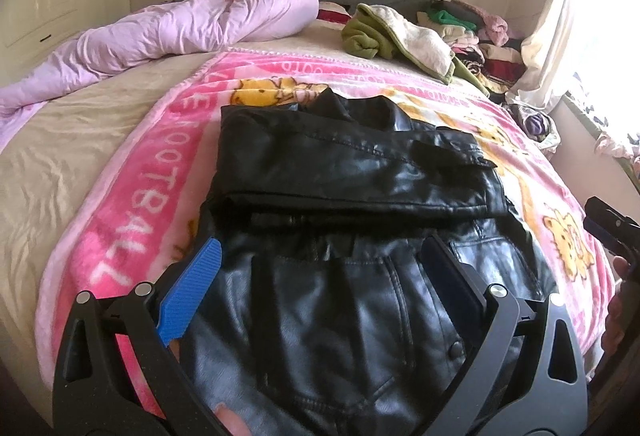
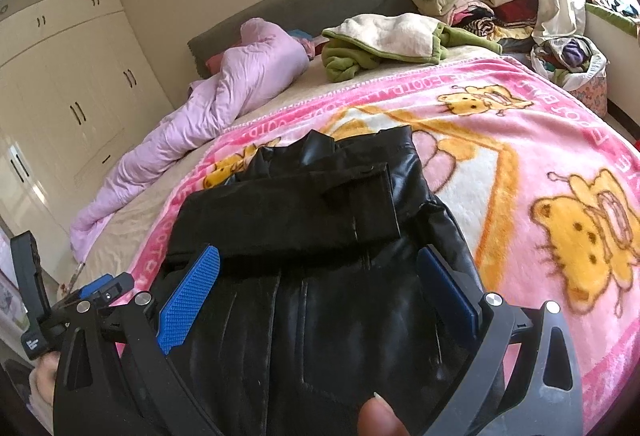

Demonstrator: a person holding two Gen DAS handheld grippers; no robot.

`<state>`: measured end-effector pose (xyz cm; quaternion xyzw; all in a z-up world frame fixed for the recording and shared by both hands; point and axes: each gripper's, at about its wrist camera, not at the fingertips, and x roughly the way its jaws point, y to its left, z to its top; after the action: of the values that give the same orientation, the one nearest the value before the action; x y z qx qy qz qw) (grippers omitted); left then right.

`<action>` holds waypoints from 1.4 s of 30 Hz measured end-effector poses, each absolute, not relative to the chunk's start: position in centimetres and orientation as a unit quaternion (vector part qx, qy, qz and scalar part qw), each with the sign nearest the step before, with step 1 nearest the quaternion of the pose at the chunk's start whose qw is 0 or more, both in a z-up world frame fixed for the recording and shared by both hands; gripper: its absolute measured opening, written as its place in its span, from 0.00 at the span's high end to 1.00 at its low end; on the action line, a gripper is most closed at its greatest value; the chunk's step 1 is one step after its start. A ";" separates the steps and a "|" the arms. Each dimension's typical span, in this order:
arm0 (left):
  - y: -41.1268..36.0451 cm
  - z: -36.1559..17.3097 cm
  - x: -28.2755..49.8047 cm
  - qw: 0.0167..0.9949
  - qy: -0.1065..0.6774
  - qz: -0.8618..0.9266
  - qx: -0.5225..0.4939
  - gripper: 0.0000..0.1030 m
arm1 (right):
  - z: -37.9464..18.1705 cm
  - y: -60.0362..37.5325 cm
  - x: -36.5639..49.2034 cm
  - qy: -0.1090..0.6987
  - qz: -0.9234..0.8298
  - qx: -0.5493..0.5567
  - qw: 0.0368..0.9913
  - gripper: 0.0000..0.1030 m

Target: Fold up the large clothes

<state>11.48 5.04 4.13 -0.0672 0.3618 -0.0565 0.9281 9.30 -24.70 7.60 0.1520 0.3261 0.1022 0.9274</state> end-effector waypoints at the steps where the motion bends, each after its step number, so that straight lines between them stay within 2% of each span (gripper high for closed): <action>1: 5.1 4.1 11.3 0.928 0.362 -0.057 -0.067 0.09 | 7.6 -24.7 9.1 0.327 0.101 0.149 0.928 0.04; 31: 8.4 0.0 6.7 0.910 0.411 -0.006 -0.063 0.09 | 1.8 -27.7 5.5 0.417 0.070 0.098 0.901 0.04; 42: 11.5 -2.6 5.1 0.889 0.444 -0.004 -0.111 0.09 | -2.2 -30.6 4.5 0.475 0.063 0.102 0.872 0.04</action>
<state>5.07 11.50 -2.62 -0.1107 0.4443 -0.0041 0.8890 4.50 -30.64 -2.25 0.1018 0.4751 0.0633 0.8717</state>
